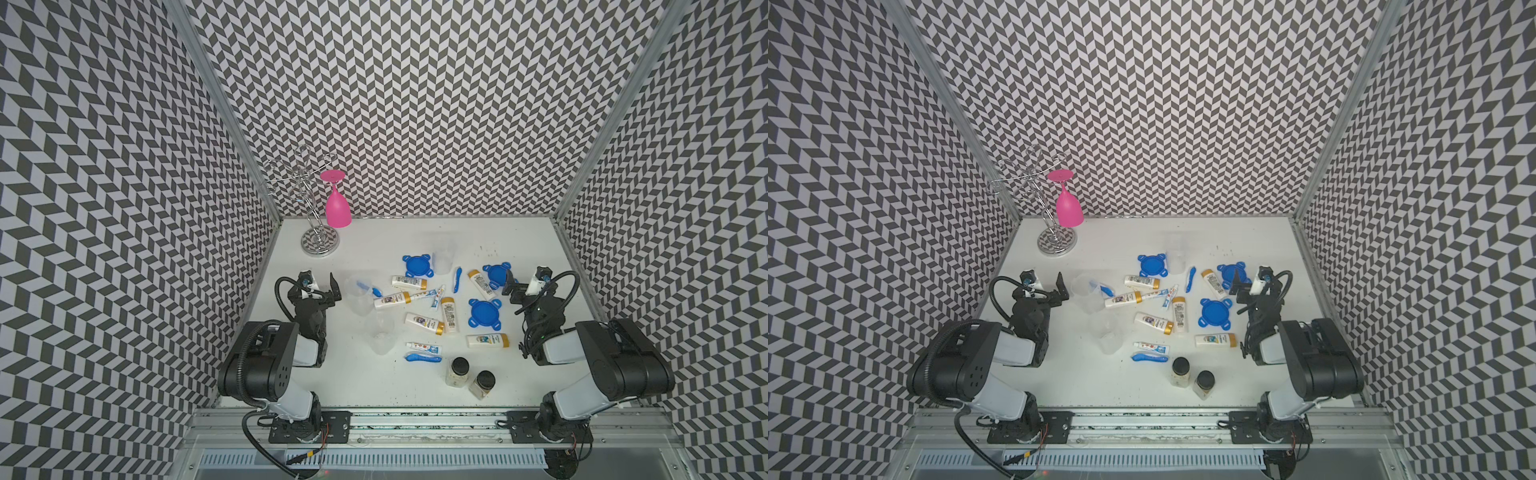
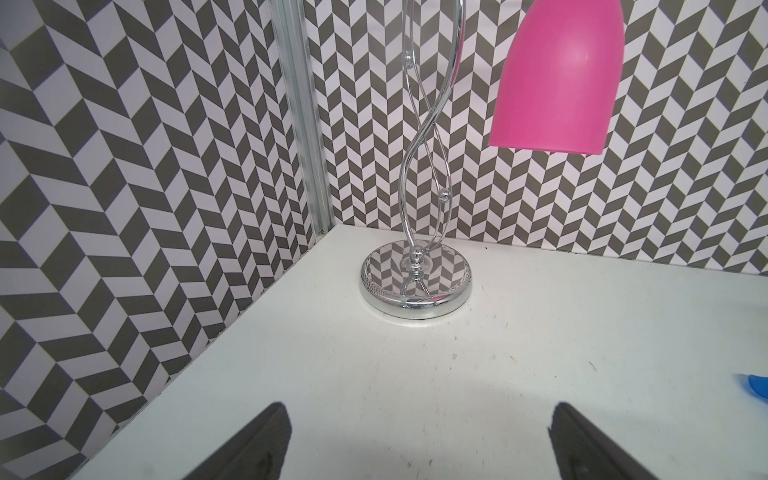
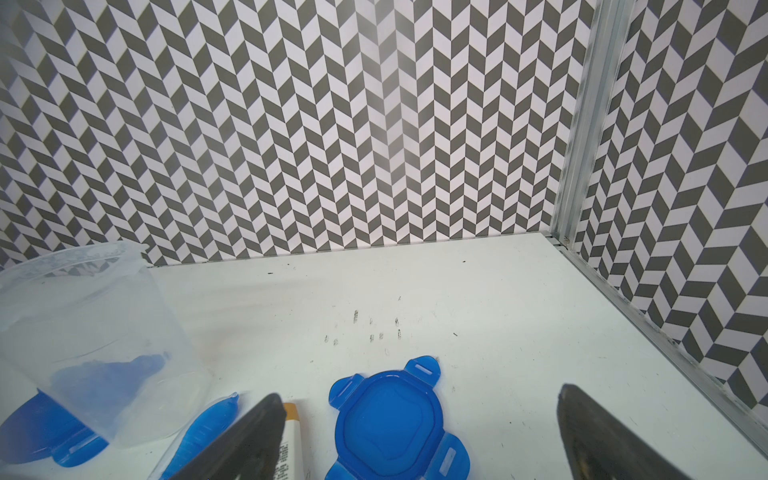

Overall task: Pack away toiletry kits
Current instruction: Pick up the toiletry item from the center of the board.

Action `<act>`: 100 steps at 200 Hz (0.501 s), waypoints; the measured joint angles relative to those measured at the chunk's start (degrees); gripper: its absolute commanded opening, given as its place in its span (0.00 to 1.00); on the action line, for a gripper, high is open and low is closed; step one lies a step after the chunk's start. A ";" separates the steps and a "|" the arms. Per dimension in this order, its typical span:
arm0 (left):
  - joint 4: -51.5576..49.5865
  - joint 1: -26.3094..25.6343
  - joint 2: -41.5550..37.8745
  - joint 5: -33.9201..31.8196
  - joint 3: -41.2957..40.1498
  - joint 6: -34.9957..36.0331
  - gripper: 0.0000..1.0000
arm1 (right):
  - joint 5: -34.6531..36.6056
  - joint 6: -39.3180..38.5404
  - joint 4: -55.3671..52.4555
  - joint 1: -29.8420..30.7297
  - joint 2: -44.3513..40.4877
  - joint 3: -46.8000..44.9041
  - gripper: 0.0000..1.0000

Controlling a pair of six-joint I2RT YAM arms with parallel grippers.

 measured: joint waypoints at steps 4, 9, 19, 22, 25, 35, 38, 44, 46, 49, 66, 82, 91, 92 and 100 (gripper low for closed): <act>0.02 -0.07 0.00 -0.07 0.00 0.02 0.99 | 0.04 0.00 0.02 0.00 -0.02 0.00 1.00; 0.02 -0.17 0.00 -0.11 0.00 0.07 0.99 | 0.33 0.00 -0.02 0.02 -0.04 0.00 1.00; -0.07 -0.61 -0.07 -0.66 0.00 0.26 1.00 | 1.22 0.09 -1.01 0.09 -0.50 0.11 1.00; -0.11 -0.79 -0.11 -0.72 0.00 0.28 1.00 | 1.49 0.09 -1.70 0.09 -0.87 0.24 1.00; -0.24 -0.90 -0.20 -0.94 0.00 0.35 1.00 | 1.68 0.11 -2.58 0.09 -1.20 0.42 1.00; -0.92 -1.20 -0.85 -1.09 0.04 0.57 1.00 | 1.95 -0.02 -5.38 0.09 -2.73 1.36 1.00; -1.40 -1.31 -1.16 -1.22 0.13 0.63 1.00 | 1.81 -0.11 -6.82 0.09 -3.48 1.88 1.00; -2.62 -1.42 -1.95 -1.46 0.46 0.63 0.99 | 1.64 -0.17 -9.33 0.09 -4.90 2.95 1.00; -3.56 -1.46 -2.36 -1.57 0.72 0.66 1.00 | 1.53 -0.17 -10.03 0.09 -5.27 3.28 1.00; -4.68 -1.53 -3.06 -1.64 1.11 0.61 1.00 | 1.57 -0.09 -11.32 0.11 -6.05 3.96 1.00; -12.09 -1.62 -7.56 -2.29 4.11 0.28 1.00 | 2.45 2.08 -21.92 0.33 -10.25 9.97 1.00; -20.35 -1.90 -12.92 -2.89 7.80 -0.59 1.00 | 2.49 5.01 -34.10 0.44 -11.72 19.02 1.00; -25.83 -2.19 -16.20 -3.08 10.12 -1.53 1.00 | 1.97 6.45 -41.05 0.55 -11.61 24.24 1.00; -26.32 -2.21 -16.44 -3.08 10.32 -1.62 1.00 | 1.99 6.49 -41.59 0.57 -11.61 24.65 1.00; -31.45 -2.71 -19.28 -3.34 12.61 -2.73 1.00 | 1.20 7.54 -47.28 0.79 -11.52 28.81 1.00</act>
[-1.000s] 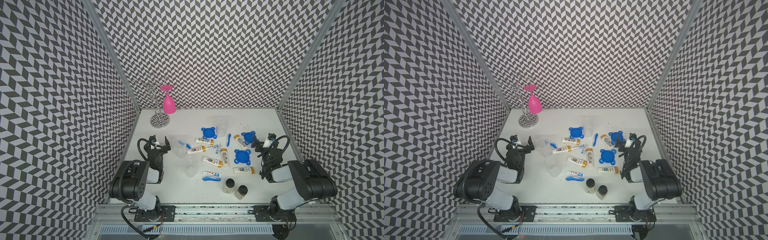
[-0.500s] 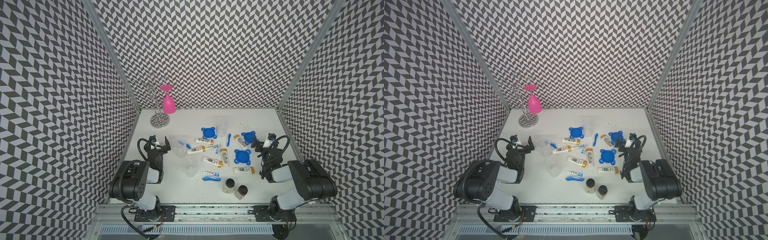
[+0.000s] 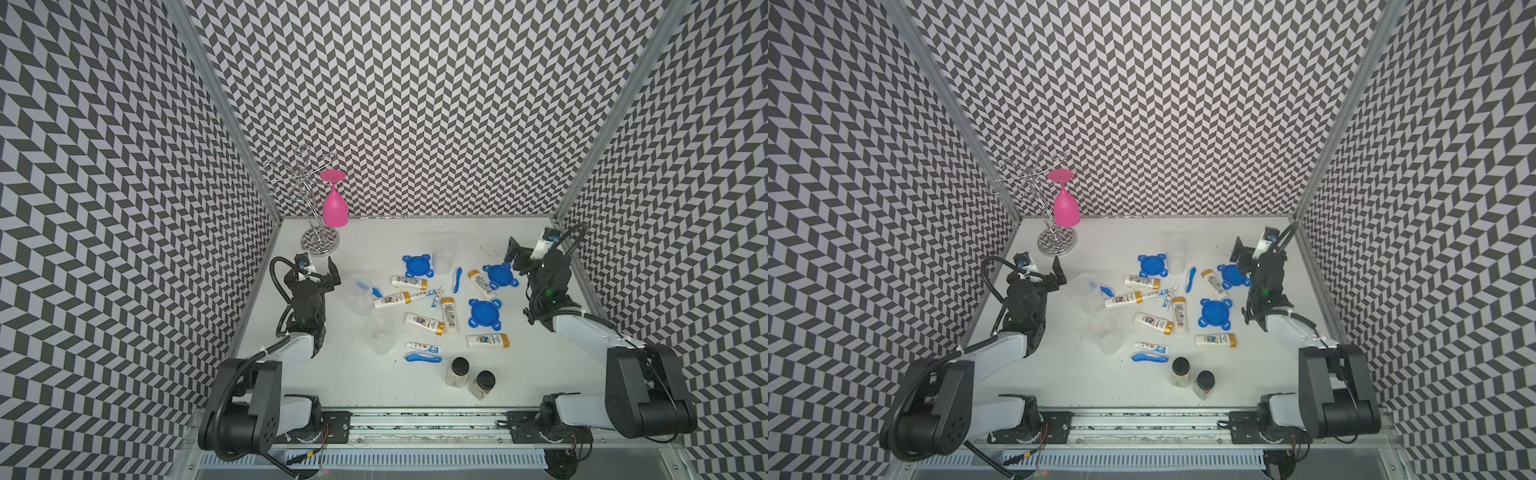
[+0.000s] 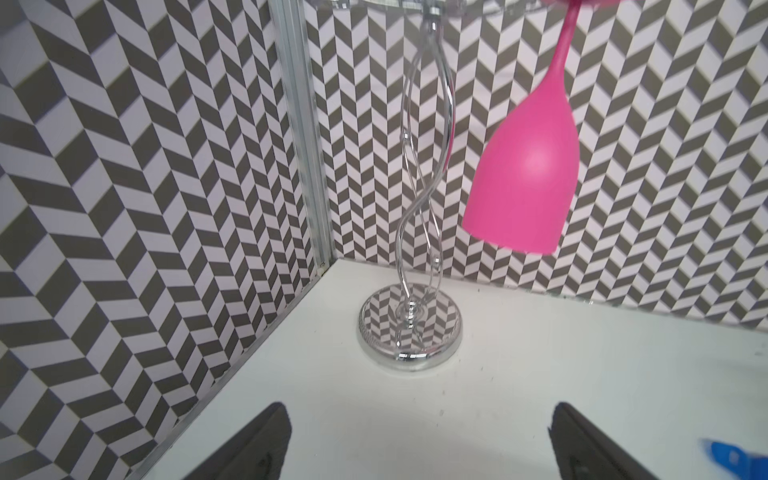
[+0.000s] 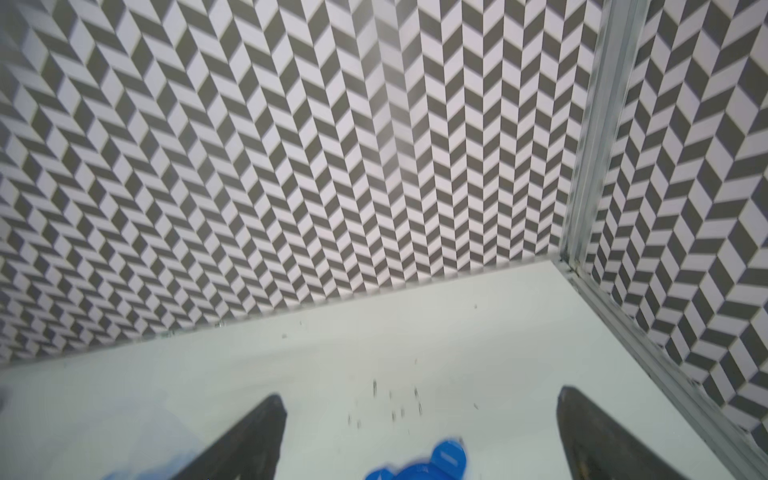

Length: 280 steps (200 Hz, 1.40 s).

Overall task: Pack away toiletry kits
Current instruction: Pick up the toiletry item from the center of the board.

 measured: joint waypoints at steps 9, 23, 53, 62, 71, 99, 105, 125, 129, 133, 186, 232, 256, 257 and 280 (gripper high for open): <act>-5.88 -0.59 -2.69 -0.13 2.73 -1.70 0.99 | -0.50 0.90 -5.27 0.48 0.02 3.50 1.00; -17.03 -1.44 -6.10 0.02 8.92 -5.33 1.00 | -0.94 2.56 -12.22 2.12 0.02 6.97 1.00; -36.61 -4.24 -8.48 2.71 21.29 -12.33 0.99 | -2.64 5.95 -27.71 8.02 1.31 10.78 1.00; -40.83 -5.99 -8.90 4.09 23.19 -13.97 1.00 | -3.65 6.80 -31.67 9.81 2.45 11.78 1.00; -43.89 -7.96 -9.44 5.55 23.96 -14.99 1.00 | -4.81 7.41 -35.23 11.30 3.74 12.52 1.00; -52.72 -13.99 -9.79 11.54 24.17 -16.96 1.00 | -8.44 10.34 -45.11 14.86 5.44 12.98 0.99; -54.34 -15.26 -9.53 12.68 24.35 -17.11 1.00 | -9.25 11.02 -46.86 15.39 5.38 12.96 0.98; -58.23 -19.45 -9.18 15.39 25.18 -17.29 0.99 | -10.75 12.98 -52.83 16.96 4.31 13.00 0.98; -58.90 -20.11 -9.18 15.82 25.42 -17.27 1.00 | -10.88 13.35 -54.29 17.09 3.89 13.00 0.98; -59.49 -20.74 -9.18 16.17 25.68 -17.16 1.00 | -11.04 13.81 -55.56 17.27 3.34 12.98 0.97; -62.49 -22.77 -9.01 20.04 29.88 -14.82 1.00 | -15.06 23.71 -68.00 17.35 -7.58 12.76 0.90; -61.86 -22.77 -7.37 21.33 30.38 -12.31 0.99 | -21.11 28.94 -75.38 17.22 -6.88 9.44 0.90; -61.79 -22.77 -6.78 21.84 30.38 -11.41 1.00 | -23.34 32.35 -78.12 16.90 -9.33 5.14 0.87; -61.81 -22.77 -6.78 21.84 30.38 -11.41 1.00 | -23.37 32.44 -78.20 16.87 -9.40 5.03 0.87; -61.66 -22.77 -7.13 21.92 30.36 -10.93 1.00 | -25.05 34.49 -78.73 16.48 -10.40 2.67 0.84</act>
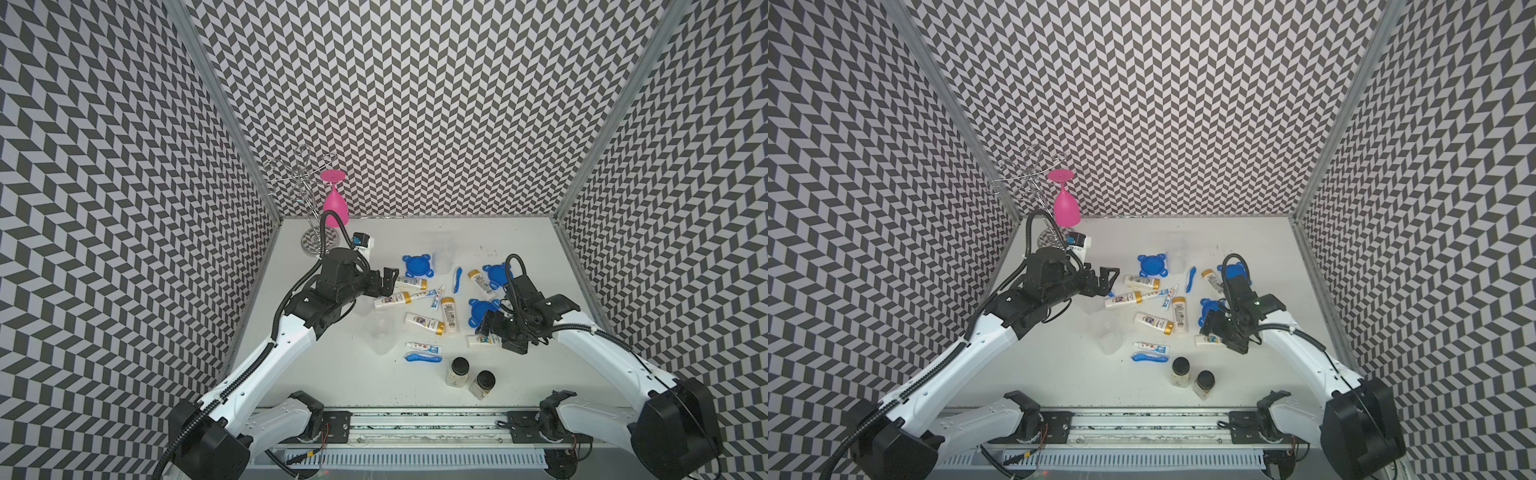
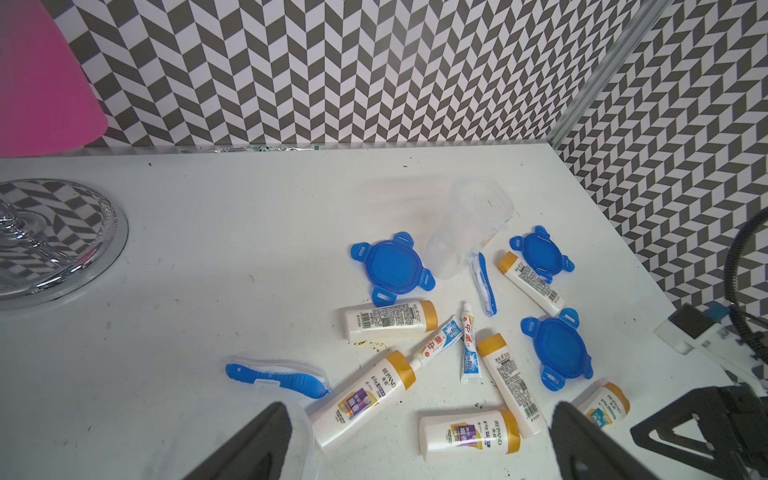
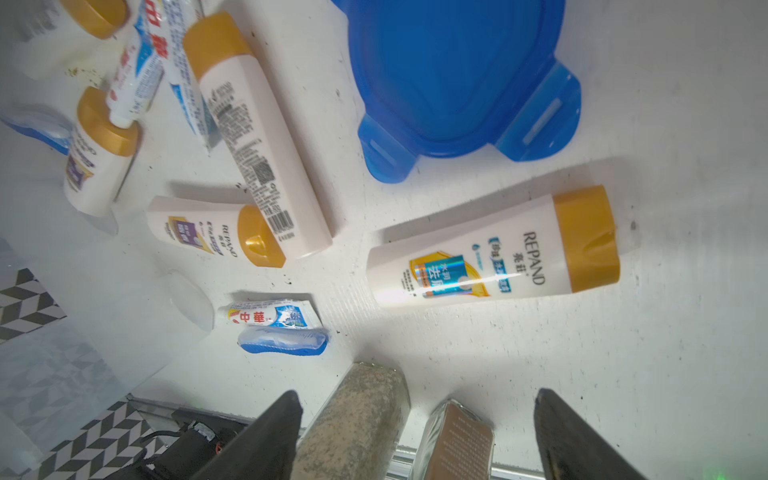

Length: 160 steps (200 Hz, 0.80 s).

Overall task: Pack away toiletry kits
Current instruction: Pick up the toiletry item from the center of the board.

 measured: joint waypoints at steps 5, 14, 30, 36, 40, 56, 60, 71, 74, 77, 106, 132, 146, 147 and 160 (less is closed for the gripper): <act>-0.02 0.00 -0.13 0.00 0.00 0.11 1.00 | -0.37 0.52 0.22 0.00 0.11 -0.39 0.83; -0.02 0.00 -0.42 0.00 -0.02 0.20 1.00 | -0.96 1.07 0.90 0.00 0.50 -1.11 0.83; -0.02 0.00 -1.01 -0.11 -0.04 0.46 1.00 | -1.75 1.90 2.64 -0.04 2.08 -1.99 0.82; -0.02 0.00 -1.25 -0.17 -0.07 0.57 1.00 | -2.03 1.97 3.39 -0.13 3.06 -2.14 0.82; -0.02 0.00 -1.33 -0.22 -0.09 0.59 1.00 | -2.12 1.88 3.87 -0.28 3.93 -2.23 0.81; -0.02 0.00 -1.46 -0.42 -0.11 0.59 1.00 | -2.58 1.73 6.32 -1.46 6.97 -2.47 0.80; -0.04 0.00 -1.46 -0.46 -0.11 0.59 0.99 | -2.60 1.66 6.97 -1.84 7.54 -2.64 0.80; -0.02 0.00 -1.44 -0.66 -0.11 0.55 1.00 | -2.93 1.60 8.87 -3.08 8.92 -3.28 0.79; -0.02 0.00 -1.42 -0.68 -0.11 0.50 0.99 | -3.02 1.55 9.25 -3.34 9.18 -3.41 0.79; -0.02 0.00 -1.40 -0.70 -0.11 0.50 0.99 | -3.08 1.57 9.60 -3.56 9.42 -3.54 0.79; -0.02 0.00 -1.07 -1.14 -0.11 -0.20 1.00 | -3.43 0.98 13.25 -4.46 11.98 -3.80 0.77; -0.02 0.00 -0.70 -1.49 -0.11 -0.63 1.00 | -2.62 -0.98 15.06 -4.44 15.15 -2.99 0.72; -0.04 0.02 -0.50 -1.53 -0.11 -0.85 1.00 | -0.81 -2.95 14.80 -4.09 16.72 -1.42 0.71; -0.07 0.04 -0.48 -1.53 -0.11 -0.90 0.99 | -0.72 -3.13 14.80 -4.04 16.81 -1.31 0.71; -0.09 0.44 -0.37 -1.49 -0.11 -1.09 1.00 | 1.81 -5.25 14.93 -3.26 17.90 -0.17 0.71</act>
